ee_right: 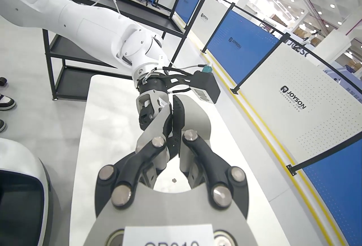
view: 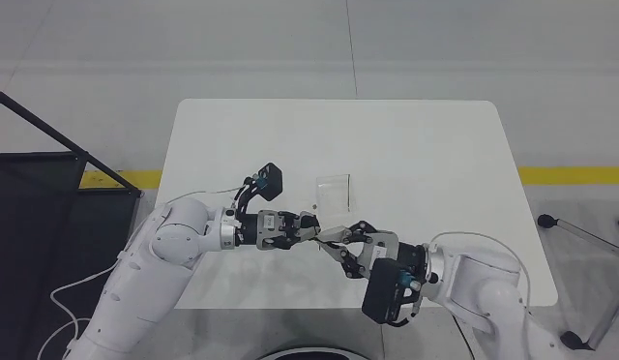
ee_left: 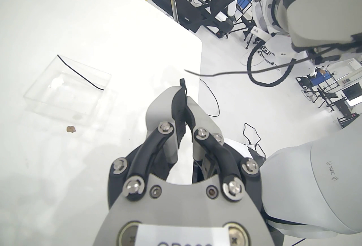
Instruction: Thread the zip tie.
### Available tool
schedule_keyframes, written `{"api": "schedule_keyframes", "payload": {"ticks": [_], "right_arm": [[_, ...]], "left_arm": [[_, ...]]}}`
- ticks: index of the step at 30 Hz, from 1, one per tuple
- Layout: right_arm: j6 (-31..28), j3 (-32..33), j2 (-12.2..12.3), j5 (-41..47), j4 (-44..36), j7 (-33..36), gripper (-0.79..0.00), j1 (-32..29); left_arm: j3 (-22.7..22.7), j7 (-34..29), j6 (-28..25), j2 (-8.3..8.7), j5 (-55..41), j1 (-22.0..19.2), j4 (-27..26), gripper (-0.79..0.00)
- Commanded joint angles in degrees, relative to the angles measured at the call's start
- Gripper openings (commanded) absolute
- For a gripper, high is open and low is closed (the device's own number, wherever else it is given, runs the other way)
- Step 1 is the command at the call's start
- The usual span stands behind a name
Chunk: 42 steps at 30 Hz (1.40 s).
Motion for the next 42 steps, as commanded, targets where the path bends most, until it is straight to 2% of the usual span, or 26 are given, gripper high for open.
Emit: {"api": "schedule_keyframes", "payload": {"ticks": [1, 42], "right_arm": [[-0.3, -0.2, 0.0, 0.0, 0.1, 0.3, -0.785, 0.2], [-0.3, -1.0, 1.1, -0.1, 0.3, 0.2, -0.785, 0.9]], "left_arm": [[0.1, 0.2, 0.0, 0.04, 0.0, 0.0, 0.0, -0.785], [0.1, 0.2, 0.0, 0.04, 0.0, 0.0, 0.0, -0.785]]}}
